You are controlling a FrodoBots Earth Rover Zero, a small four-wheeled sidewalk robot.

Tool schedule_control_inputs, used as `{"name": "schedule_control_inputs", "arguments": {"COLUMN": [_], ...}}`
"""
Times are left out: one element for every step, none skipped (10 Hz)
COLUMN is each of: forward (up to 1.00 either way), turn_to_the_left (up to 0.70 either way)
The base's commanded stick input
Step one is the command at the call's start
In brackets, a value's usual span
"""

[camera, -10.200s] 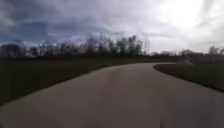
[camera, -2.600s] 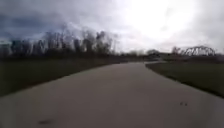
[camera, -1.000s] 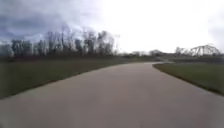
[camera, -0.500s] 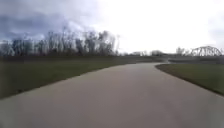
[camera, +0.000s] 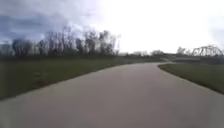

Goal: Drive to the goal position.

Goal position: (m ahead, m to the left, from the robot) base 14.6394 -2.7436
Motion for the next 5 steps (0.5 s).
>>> {"name": "schedule_control_inputs", "arguments": {"forward": [1.0, 1.0, 1.0, 1.0, 1.0], "turn_to_the_left": [0.0, 0.0, 0.0, 0.0, 0.0]}}
